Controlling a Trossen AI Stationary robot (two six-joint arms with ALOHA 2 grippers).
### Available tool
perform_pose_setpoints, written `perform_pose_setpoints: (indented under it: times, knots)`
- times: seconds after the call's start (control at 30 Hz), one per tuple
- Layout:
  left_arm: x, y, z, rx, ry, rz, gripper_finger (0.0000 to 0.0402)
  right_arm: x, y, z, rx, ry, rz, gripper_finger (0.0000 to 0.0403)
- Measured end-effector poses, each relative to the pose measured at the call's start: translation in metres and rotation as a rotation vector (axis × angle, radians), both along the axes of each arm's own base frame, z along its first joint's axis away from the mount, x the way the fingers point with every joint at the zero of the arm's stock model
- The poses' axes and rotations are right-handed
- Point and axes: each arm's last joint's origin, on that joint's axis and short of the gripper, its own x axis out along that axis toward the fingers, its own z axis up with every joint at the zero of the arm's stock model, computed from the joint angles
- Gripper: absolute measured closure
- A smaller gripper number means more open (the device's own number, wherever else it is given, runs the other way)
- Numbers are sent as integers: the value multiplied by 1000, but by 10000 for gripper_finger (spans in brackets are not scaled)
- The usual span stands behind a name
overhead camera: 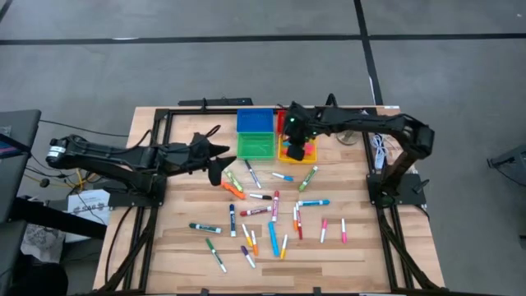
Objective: Pick & Place Markers
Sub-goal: Put the large pink highlighter pen into the yellow bin
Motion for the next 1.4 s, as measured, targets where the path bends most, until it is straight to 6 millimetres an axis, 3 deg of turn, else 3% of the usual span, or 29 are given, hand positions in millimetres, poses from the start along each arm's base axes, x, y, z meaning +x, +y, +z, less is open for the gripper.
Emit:
perform_pose_setpoints:
  times: [0.27,0.57,0.8,1.17,1.4]
  knots:
    - [-6,-4,-4,19,31,15,174,16,-2,-40,25,104,23,333]
    - [-31,-4,-44,-86,17,82,174,30,-4,-47,28,114,43,332]
    - [-46,-2,-63,-129,-35,104,174,30,-4,-50,44,141,38,331]
    - [-52,-1,-70,-134,-59,98,174,30,-3,-50,50,148,39,326]
    - [-51,-2,-72,-133,-53,97,174,29,-4,-50,59,145,12,271]
